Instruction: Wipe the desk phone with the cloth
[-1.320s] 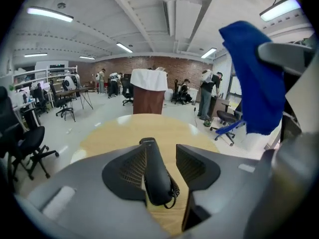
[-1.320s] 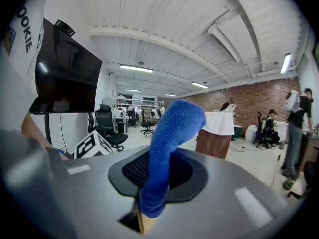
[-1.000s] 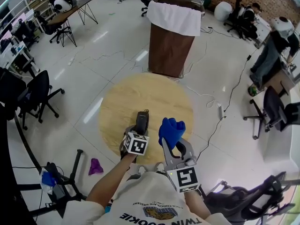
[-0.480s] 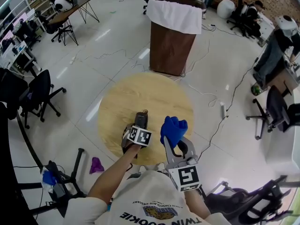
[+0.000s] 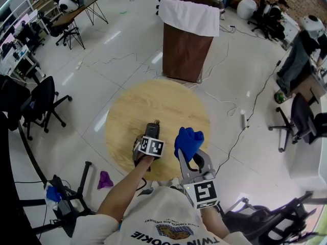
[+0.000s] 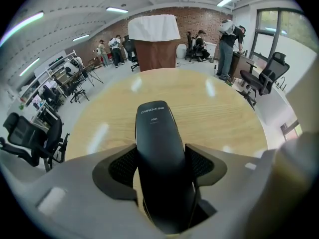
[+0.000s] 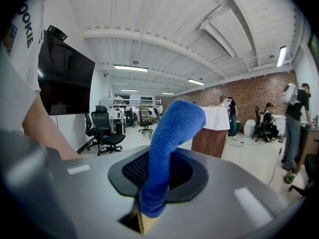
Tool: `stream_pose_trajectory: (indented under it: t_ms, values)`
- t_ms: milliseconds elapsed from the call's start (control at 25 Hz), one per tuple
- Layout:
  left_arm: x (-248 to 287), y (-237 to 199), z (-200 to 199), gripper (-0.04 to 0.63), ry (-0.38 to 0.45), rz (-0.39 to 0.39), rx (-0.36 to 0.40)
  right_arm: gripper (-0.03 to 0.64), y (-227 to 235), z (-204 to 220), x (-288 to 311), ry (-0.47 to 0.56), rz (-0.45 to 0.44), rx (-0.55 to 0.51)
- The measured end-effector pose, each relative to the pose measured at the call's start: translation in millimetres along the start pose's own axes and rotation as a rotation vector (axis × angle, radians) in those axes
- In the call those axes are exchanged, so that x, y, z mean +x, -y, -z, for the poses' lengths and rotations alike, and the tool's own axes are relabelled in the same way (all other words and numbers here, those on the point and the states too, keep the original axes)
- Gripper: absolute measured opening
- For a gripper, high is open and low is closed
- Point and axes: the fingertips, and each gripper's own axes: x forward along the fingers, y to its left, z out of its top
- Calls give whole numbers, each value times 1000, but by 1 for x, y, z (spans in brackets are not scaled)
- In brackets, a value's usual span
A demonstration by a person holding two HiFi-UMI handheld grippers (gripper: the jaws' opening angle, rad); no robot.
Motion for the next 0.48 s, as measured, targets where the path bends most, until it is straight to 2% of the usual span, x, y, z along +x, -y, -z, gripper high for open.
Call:
stream_pose_trajectory:
  t_ms: [200,480]
  values:
    - [-1,0,-1,275,23,36,-21,62,2,4,0,-27,2,-3]
    - [-2,0,0,262,3,100,-25,62,1,1,-1,7,-8,-4]
